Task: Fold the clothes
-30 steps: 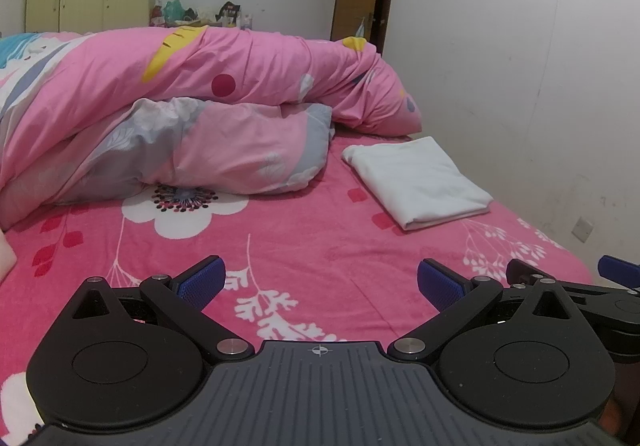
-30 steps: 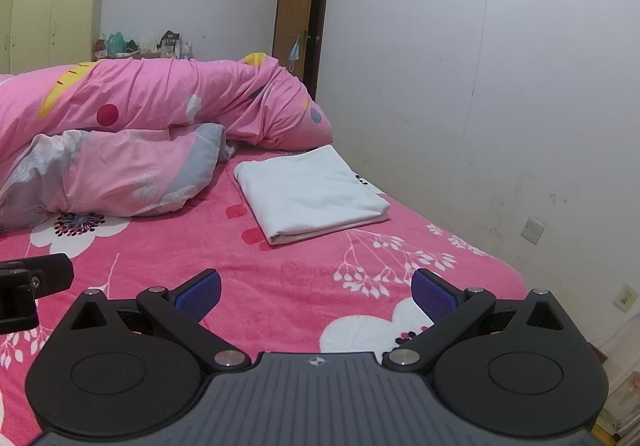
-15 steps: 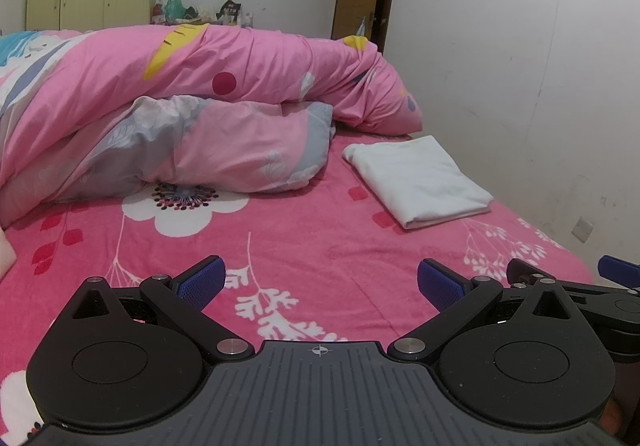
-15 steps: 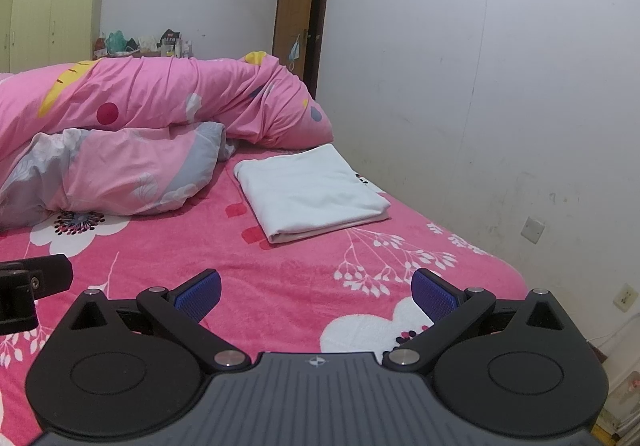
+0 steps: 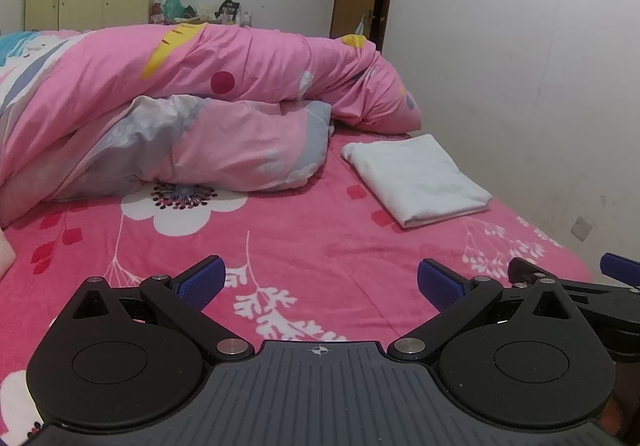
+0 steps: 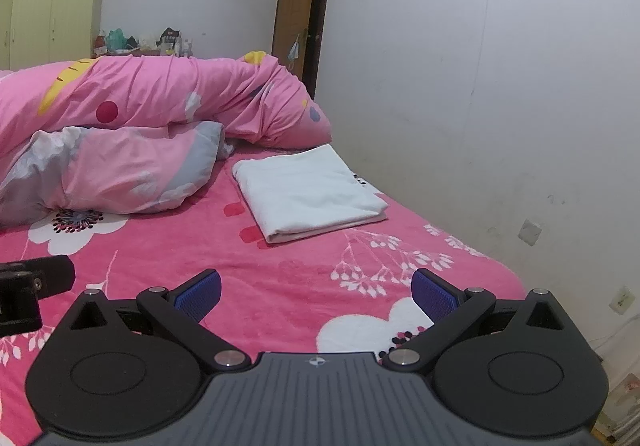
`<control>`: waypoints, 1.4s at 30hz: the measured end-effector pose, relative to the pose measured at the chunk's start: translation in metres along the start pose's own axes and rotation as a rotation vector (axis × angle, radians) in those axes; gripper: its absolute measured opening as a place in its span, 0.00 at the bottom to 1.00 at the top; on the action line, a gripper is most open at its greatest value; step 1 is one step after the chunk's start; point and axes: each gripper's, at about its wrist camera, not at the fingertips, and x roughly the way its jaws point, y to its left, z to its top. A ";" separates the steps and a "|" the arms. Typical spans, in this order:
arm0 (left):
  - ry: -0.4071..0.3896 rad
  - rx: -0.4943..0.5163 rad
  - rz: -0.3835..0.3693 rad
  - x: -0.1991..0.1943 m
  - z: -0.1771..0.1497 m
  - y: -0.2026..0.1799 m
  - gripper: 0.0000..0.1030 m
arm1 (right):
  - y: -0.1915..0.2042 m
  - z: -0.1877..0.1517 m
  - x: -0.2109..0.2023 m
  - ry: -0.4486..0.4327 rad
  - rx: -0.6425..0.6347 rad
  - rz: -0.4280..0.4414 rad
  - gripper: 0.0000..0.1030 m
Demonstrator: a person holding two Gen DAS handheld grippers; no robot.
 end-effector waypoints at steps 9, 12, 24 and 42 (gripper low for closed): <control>0.003 0.016 -0.003 0.002 0.001 -0.008 1.00 | -0.010 -0.001 -0.004 -0.005 -0.006 -0.021 1.00; 0.004 0.022 -0.005 0.002 0.002 -0.012 1.00 | -0.016 -0.001 -0.004 -0.005 0.001 -0.028 1.00; 0.007 0.037 0.003 0.001 0.002 -0.015 1.00 | -0.020 -0.003 -0.003 -0.003 0.007 -0.023 1.00; 0.006 0.030 0.006 -0.003 0.002 -0.008 1.00 | -0.013 -0.002 -0.008 -0.007 -0.010 -0.016 1.00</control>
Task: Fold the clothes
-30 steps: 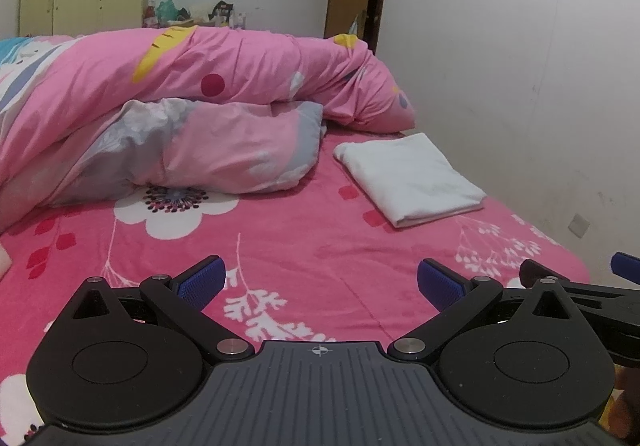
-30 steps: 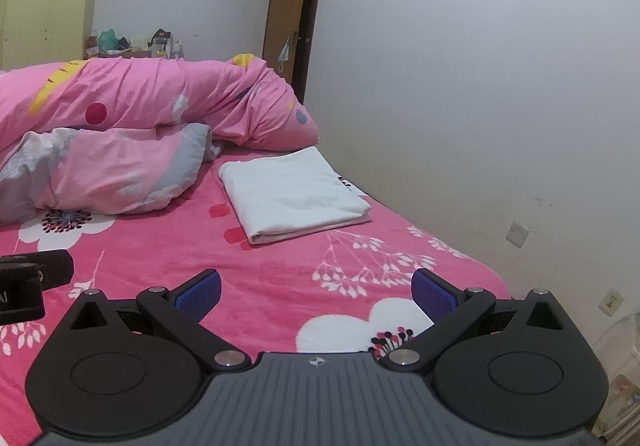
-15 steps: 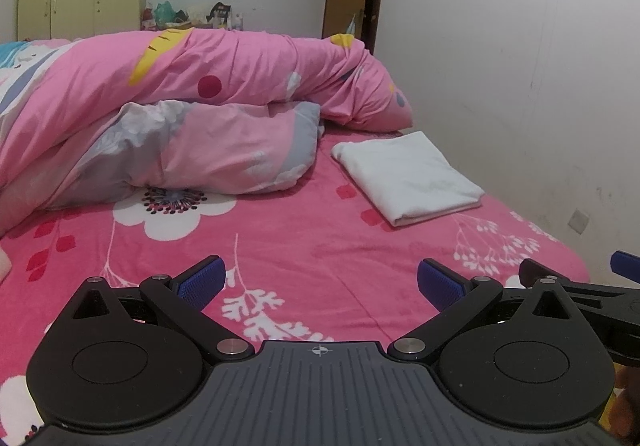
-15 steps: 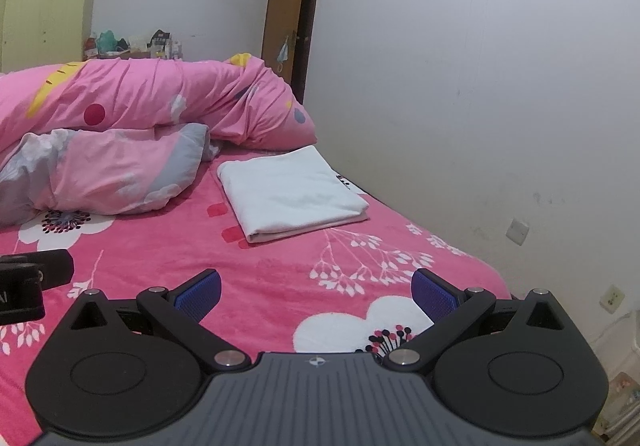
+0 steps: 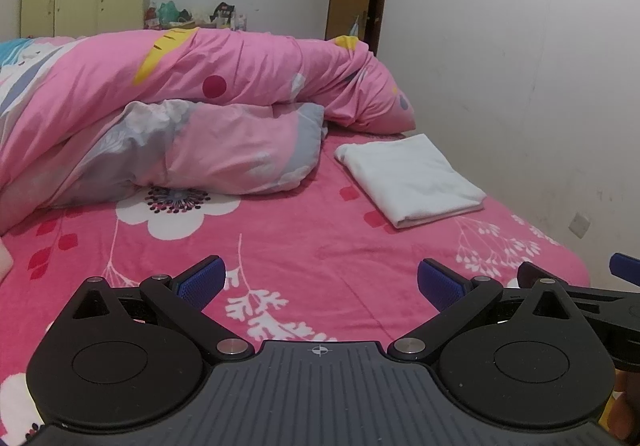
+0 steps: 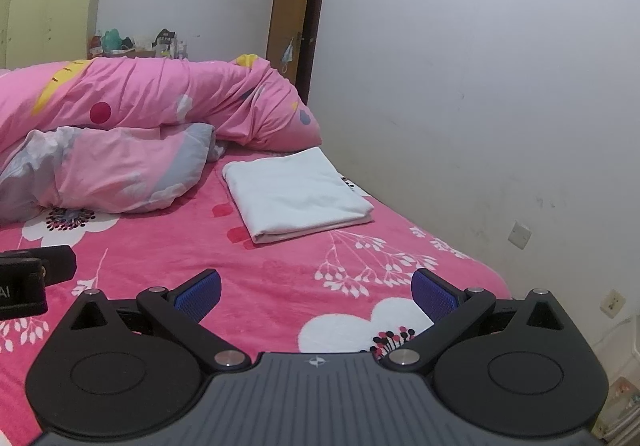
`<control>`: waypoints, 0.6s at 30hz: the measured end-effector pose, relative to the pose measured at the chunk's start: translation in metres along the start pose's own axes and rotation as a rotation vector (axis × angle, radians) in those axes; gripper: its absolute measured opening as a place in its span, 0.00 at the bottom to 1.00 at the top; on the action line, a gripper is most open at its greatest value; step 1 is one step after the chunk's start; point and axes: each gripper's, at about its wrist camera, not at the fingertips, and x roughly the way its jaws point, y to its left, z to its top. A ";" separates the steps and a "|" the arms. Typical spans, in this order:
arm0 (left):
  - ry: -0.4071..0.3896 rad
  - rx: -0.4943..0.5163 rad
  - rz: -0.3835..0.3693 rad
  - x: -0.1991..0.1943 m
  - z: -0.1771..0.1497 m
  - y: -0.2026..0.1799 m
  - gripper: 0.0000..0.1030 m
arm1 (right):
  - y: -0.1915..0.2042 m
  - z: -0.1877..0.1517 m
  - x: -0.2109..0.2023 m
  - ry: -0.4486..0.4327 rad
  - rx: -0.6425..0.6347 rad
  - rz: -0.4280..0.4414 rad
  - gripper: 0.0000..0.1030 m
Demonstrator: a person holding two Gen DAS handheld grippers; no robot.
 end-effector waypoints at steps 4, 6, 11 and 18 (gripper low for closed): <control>0.002 0.000 0.001 0.000 0.000 0.001 1.00 | 0.002 0.000 0.000 0.000 -0.003 0.002 1.00; 0.003 0.000 0.002 0.000 0.000 0.002 1.00 | 0.002 0.000 0.001 0.001 -0.004 0.003 1.00; 0.004 -0.004 0.004 0.001 0.000 0.003 1.00 | 0.005 0.000 0.001 0.005 -0.007 0.005 1.00; 0.007 -0.010 0.006 0.003 -0.001 0.004 1.00 | 0.008 -0.001 0.002 0.009 -0.013 0.008 1.00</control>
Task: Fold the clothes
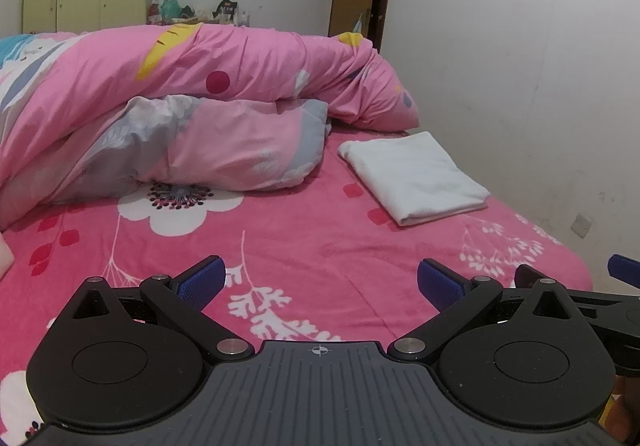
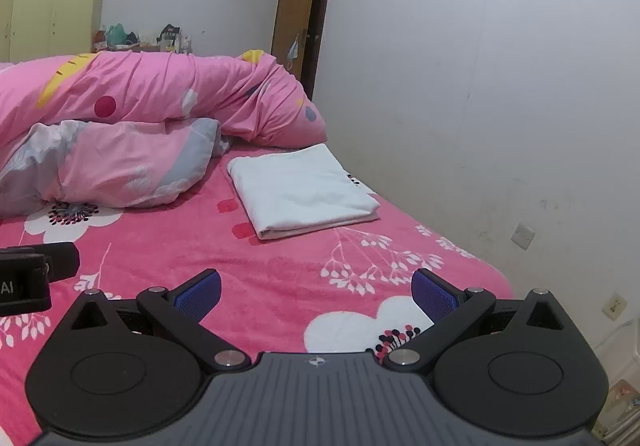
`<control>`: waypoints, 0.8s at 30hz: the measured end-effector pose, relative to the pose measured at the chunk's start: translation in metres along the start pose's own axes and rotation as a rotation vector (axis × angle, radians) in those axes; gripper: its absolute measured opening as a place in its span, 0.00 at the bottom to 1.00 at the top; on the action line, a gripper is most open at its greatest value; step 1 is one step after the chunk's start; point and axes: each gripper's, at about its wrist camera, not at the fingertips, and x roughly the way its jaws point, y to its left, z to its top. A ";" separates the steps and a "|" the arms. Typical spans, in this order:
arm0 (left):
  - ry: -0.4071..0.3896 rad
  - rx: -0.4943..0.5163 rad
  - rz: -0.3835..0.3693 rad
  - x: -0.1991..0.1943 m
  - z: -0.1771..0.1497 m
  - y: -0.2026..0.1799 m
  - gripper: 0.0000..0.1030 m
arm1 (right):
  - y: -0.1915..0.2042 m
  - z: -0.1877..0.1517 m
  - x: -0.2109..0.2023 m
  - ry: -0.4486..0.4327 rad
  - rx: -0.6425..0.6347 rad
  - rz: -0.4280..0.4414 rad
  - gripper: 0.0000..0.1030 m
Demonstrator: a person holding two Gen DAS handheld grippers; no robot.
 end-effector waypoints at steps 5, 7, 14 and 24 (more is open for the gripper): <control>0.003 -0.002 0.001 0.001 0.000 -0.001 1.00 | 0.000 0.000 0.001 0.001 0.000 0.004 1.00; 0.003 -0.004 0.001 0.001 0.000 0.000 1.00 | 0.000 0.000 0.001 0.001 -0.001 0.004 1.00; 0.004 -0.009 0.003 0.003 -0.001 0.000 1.00 | 0.001 0.000 0.002 0.003 -0.002 0.005 1.00; 0.004 -0.013 0.008 0.003 -0.001 0.002 1.00 | 0.002 -0.001 0.002 0.005 -0.002 0.004 1.00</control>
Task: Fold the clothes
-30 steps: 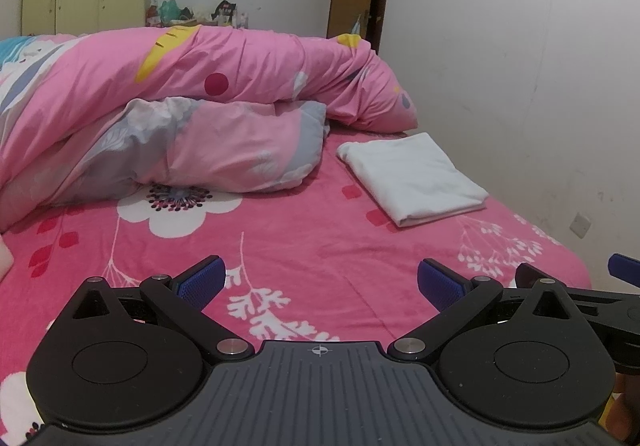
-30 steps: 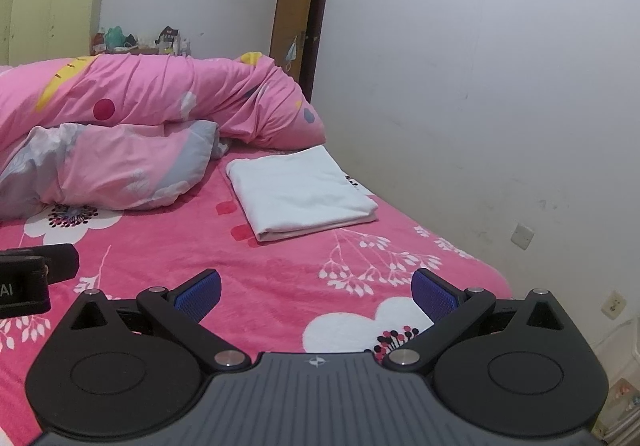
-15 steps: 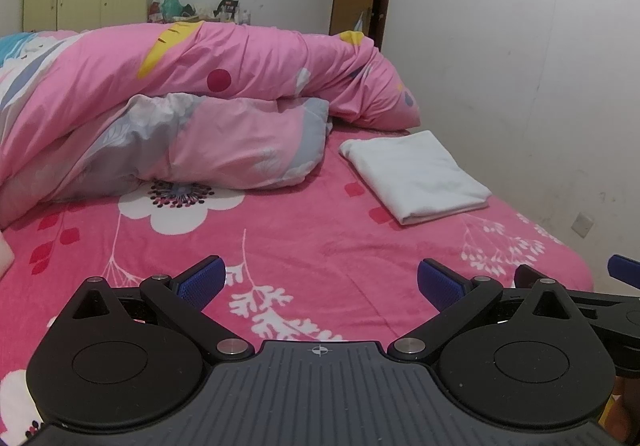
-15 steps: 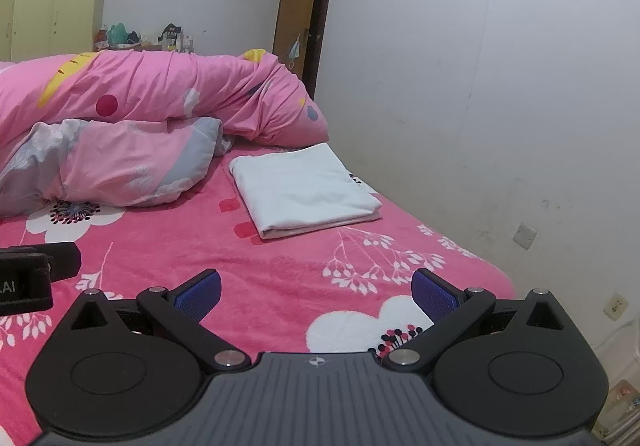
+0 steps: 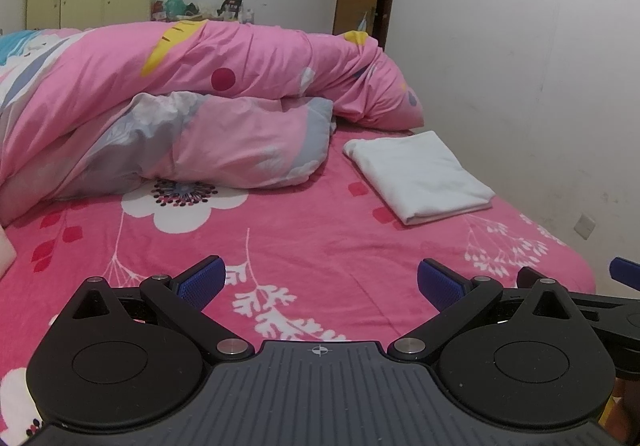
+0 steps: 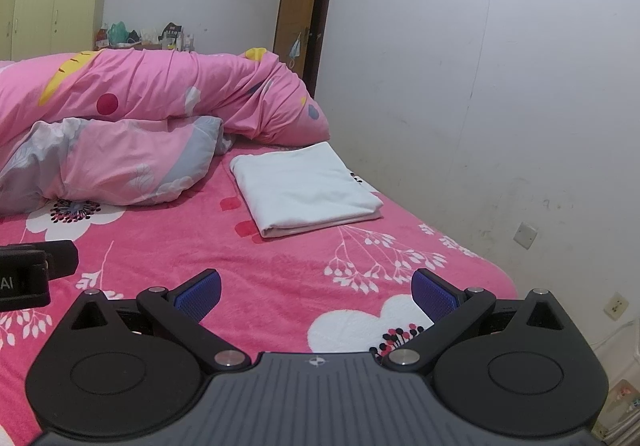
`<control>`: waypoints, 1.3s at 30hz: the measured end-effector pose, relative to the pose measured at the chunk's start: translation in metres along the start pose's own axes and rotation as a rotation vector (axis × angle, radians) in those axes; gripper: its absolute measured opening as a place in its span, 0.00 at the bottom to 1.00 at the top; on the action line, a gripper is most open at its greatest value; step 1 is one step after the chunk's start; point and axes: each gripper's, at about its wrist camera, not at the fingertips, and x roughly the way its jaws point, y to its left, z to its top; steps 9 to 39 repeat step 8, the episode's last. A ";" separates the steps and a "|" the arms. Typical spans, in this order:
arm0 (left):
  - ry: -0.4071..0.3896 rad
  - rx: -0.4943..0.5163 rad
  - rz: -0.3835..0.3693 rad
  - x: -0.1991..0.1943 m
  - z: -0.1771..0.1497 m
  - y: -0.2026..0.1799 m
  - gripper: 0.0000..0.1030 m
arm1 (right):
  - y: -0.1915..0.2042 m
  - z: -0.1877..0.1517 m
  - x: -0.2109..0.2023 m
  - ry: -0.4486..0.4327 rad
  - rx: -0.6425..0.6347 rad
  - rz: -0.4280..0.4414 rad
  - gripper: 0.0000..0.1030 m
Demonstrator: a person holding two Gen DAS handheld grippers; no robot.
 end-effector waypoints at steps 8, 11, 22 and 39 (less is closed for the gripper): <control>-0.002 -0.002 0.001 0.000 0.001 0.001 1.00 | 0.001 0.000 0.000 -0.001 -0.001 0.002 1.00; -0.002 -0.002 0.001 0.000 0.001 0.001 1.00 | 0.001 0.000 0.000 -0.001 -0.001 0.002 1.00; -0.002 -0.002 0.001 0.000 0.001 0.001 1.00 | 0.001 0.000 0.000 -0.001 -0.001 0.002 1.00; -0.002 -0.002 0.001 0.000 0.001 0.001 1.00 | 0.001 0.000 0.000 -0.001 -0.001 0.002 1.00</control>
